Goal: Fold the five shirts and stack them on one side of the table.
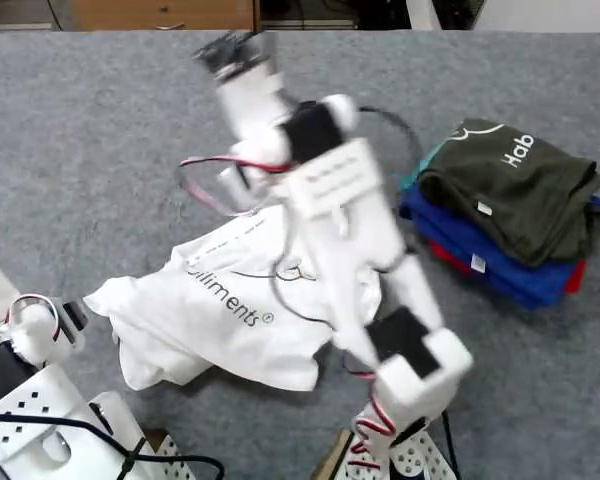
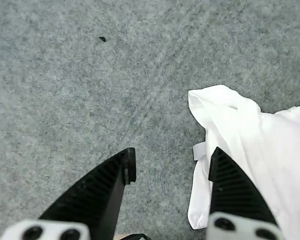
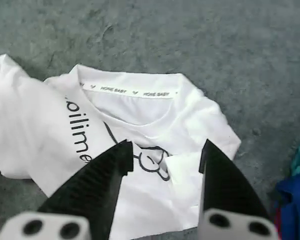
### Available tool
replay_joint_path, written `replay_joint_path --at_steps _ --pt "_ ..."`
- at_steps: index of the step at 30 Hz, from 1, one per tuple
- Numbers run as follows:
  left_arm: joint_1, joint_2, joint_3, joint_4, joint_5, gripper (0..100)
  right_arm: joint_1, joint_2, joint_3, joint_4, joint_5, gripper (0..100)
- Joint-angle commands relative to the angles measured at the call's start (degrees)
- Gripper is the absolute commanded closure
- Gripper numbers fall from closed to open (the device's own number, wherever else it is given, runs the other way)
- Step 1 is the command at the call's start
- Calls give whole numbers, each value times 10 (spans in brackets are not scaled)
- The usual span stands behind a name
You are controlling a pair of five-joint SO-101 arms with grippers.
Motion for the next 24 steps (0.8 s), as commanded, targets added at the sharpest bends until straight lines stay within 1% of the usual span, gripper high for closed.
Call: replay_joint_path --at_steps 1,3,6,13,15,19,21,24 --pt "-6 0 -19 3 4 757 -39 95 4 -48 -7 782" --pt "-6 0 -19 3 4 757 -48 174 -6 -69 -7 782" --pt "-6 0 -19 4 3 758 -51 284 -51 -73 -7 782" --pt "-6 0 -18 4 1 759 -51 473 -251 6 -7 783" --pt "-6 0 -18 3 1 759 -49 517 -313 19 -14 818" --pt "-6 0 -19 0 4 760 -29 588 -426 21 -48 998" --pt "-6 0 -19 -1 4 760 -8 611 -486 22 -52 967" --pt "-6 0 -19 -2 4 760 33 629 -575 18 -72 995"
